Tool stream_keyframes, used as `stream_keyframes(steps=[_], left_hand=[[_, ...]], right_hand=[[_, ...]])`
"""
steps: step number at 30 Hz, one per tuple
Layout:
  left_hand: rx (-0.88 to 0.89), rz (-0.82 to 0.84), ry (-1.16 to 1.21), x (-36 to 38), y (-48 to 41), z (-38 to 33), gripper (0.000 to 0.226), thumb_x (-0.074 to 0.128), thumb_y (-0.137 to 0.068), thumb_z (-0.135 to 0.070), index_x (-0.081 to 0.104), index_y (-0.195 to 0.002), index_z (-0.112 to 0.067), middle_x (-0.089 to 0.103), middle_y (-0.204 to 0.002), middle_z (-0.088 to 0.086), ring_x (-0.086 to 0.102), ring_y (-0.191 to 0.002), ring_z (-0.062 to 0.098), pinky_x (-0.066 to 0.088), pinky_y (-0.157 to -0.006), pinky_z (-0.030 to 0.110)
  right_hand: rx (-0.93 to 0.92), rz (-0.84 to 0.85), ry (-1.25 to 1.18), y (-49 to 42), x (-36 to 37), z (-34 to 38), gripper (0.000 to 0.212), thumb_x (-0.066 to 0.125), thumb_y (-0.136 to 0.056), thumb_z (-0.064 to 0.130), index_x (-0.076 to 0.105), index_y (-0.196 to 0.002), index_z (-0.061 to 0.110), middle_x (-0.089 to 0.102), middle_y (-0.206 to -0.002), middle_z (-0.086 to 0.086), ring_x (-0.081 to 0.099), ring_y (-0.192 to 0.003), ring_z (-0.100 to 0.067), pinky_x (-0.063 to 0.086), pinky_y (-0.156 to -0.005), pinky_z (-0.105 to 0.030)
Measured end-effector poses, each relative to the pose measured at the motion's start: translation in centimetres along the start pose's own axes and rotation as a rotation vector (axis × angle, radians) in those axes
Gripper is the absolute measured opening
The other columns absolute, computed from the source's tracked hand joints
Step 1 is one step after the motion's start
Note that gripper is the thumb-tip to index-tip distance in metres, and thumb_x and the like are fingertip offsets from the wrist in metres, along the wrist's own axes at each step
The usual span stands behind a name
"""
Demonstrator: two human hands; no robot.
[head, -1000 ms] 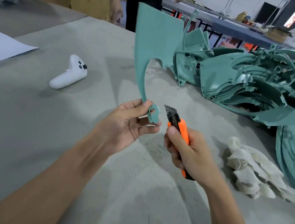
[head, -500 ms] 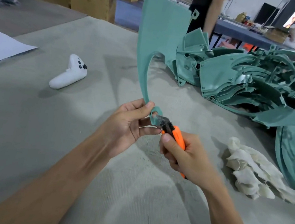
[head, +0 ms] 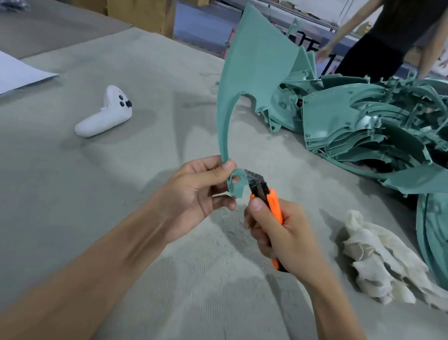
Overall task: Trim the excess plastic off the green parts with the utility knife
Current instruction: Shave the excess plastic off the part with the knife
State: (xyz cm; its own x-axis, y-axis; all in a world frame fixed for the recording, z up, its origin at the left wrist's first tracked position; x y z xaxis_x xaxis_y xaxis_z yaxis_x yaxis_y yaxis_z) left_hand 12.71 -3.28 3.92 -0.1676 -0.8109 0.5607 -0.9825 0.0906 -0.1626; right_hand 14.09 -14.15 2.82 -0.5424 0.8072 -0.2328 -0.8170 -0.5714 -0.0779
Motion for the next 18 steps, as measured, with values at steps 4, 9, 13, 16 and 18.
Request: stream_keyframes(steps=[4, 9, 13, 16, 18], left_hand=[[-0.013, 0.020, 0.007, 0.09, 0.02, 0.06, 0.016, 0.062, -0.082, -0.023, 0.074, -0.071, -0.019, 0.063, -0.068, -0.003, 0.061, -0.065, 0.009, 0.051, -0.054, 0.021], [-0.037, 0.035, -0.010, 0.06, 0.03, 0.44, 0.013, 0.065, -0.078, -0.026, 0.072, -0.070, -0.019, 0.063, -0.067, -0.002, 0.059, -0.063, 0.009, 0.049, -0.054, 0.021], [-0.053, 0.043, -0.006, 0.25, 0.11, 0.71, 0.019, 0.060, -0.084, -0.022, 0.072, -0.070, -0.018, 0.062, -0.067, 0.001, 0.058, -0.061, 0.011, 0.049, -0.054, 0.021], [-0.057, 0.052, -0.005, 0.48, 0.14, 0.70, 0.014, 0.064, -0.079, -0.025, 0.072, -0.071, -0.017, 0.064, -0.068, 0.002, 0.058, -0.060, 0.011, 0.049, -0.054, 0.021], [-0.053, 0.049, 0.007, 0.41, 0.17, 0.67, 0.014, 0.064, -0.079, -0.025, 0.073, -0.072, -0.017, 0.064, -0.068, 0.002, 0.059, -0.061, 0.010, 0.049, -0.054, 0.021]], right_hand=[[0.008, -0.049, -0.016, -0.16, -0.56, -0.02, 0.041, 0.056, -0.087, 0.043, 0.058, -0.068, 0.007, 0.034, -0.048, 0.005, 0.027, -0.038, -0.009, 0.025, -0.038, -0.017], [0.033, 0.026, -0.045, -0.14, 0.37, -0.48, 0.039, 0.055, -0.087, 0.044, 0.061, -0.067, 0.011, 0.033, -0.049, 0.001, 0.025, -0.038, -0.010, 0.022, -0.038, -0.018], [0.025, 0.048, -0.046, -0.01, 0.25, -0.27, 0.037, 0.053, -0.089, 0.040, 0.062, -0.067, 0.011, 0.033, -0.048, 0.004, 0.025, -0.038, -0.009, 0.023, -0.037, -0.017], [0.014, 0.038, -0.040, -0.02, 0.24, -0.16, 0.037, 0.053, -0.089, 0.040, 0.063, -0.068, 0.011, 0.033, -0.048, 0.004, 0.026, -0.038, -0.009, 0.023, -0.038, -0.018], [0.020, 0.044, -0.044, -0.06, 0.37, -0.29, 0.039, 0.053, -0.089, 0.041, 0.061, -0.071, 0.007, 0.033, -0.047, 0.004, 0.026, -0.038, -0.010, 0.023, -0.038, -0.018]])
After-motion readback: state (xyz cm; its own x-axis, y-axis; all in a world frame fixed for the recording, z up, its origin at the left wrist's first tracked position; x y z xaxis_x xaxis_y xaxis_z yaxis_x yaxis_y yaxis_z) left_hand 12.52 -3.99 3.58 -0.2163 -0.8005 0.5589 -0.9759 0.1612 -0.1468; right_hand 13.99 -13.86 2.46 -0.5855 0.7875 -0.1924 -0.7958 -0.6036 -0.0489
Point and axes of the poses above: each hand's wrist, its own y-axis away from the middle knuckle, its own x-axis out of the palm, z = x × y, the point moved 10 cm from there along -y, towards the middle knuckle
